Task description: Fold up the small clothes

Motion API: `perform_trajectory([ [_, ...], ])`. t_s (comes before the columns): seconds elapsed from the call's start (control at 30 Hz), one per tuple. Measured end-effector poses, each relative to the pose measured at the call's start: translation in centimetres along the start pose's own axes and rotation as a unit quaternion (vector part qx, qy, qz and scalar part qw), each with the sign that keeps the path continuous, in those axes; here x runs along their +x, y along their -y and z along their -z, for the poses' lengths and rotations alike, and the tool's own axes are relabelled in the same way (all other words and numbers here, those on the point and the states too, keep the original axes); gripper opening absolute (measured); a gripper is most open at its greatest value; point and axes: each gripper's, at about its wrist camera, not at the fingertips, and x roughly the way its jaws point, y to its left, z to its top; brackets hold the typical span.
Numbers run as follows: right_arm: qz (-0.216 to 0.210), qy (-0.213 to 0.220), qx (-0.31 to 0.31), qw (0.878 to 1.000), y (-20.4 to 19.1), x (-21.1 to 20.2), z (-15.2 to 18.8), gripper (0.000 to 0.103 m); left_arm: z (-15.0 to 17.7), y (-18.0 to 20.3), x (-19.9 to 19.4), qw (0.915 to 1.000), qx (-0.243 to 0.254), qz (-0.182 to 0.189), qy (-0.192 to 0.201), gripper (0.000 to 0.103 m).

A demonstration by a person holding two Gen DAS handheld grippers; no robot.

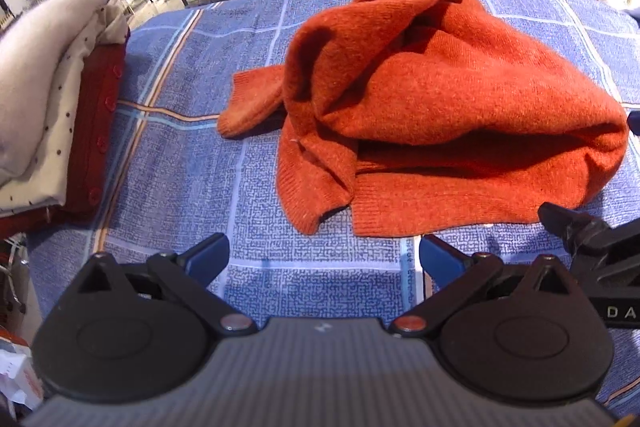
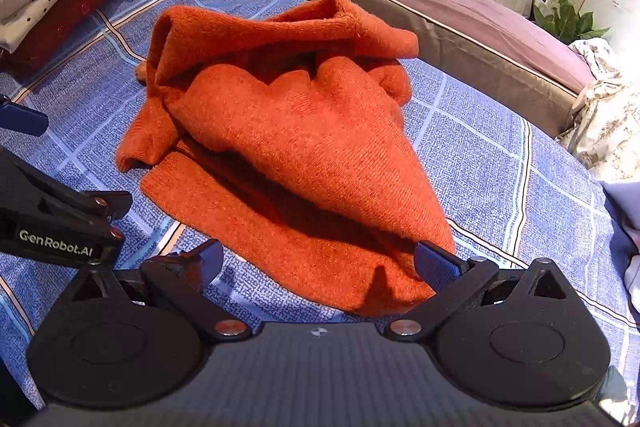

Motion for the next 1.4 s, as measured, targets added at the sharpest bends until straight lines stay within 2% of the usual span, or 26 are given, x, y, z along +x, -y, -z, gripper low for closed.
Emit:
perform_trajectory([
  [0.37, 0.003, 0.001, 0.002, 1.0, 1.0, -0.9, -0.1, 0.103, -0.7, 1.4, -1.3, 0.9998, 0.01, -0.017, 0.001, 0.103],
  [1.4, -0.014, 0.009, -0.023, 1.0, -0.2, -2.3, 0.4, 0.103, 1.5, -0.2, -1.9, 0.9991, -0.041, 0.001, -0.01, 0.103],
])
